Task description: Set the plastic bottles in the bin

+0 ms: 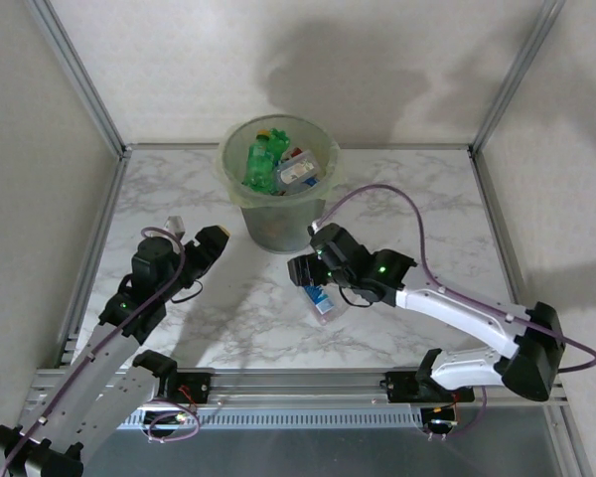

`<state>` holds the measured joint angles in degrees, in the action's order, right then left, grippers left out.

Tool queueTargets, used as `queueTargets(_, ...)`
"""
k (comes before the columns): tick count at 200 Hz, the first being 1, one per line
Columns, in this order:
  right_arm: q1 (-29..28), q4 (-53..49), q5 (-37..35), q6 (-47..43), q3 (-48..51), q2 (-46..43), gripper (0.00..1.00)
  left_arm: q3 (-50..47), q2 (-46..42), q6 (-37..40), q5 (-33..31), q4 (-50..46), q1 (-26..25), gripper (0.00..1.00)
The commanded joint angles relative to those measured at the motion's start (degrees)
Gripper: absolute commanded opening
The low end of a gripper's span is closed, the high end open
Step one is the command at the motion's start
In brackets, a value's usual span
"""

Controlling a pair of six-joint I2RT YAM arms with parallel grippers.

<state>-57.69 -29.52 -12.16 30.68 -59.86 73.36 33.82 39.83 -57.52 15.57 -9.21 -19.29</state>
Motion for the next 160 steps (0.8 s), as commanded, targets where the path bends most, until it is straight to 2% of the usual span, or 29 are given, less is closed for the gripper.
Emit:
queueTargets(1, -0.7, -2.1, 0.6, 2.5, 3.0, 2.0, 0.84, -0.7, -0.5, -0.5, -0.7, -0.2, 0.2, 0.7)
queueTargets(21, -0.6, -1.6, 1.8, 2.8, 4.0, 5.2, 0.86, -0.7, -0.2, -0.5, -0.7, -0.2, 0.2, 0.7)
queueTargets(93, -0.5, -0.1, 1.8, 1.1, 2.4, 18.7, 0.82, -1.6, 0.4, -0.1, -1.0, -0.9, 0.1, 0.76)
queueTargets(160, -0.5, 2.1, 2.4, 1.1, 3.5, 21.9, 0.72, -1.9, 0.7, 0.4, -1.2, -0.8, 0.2, 0.78)
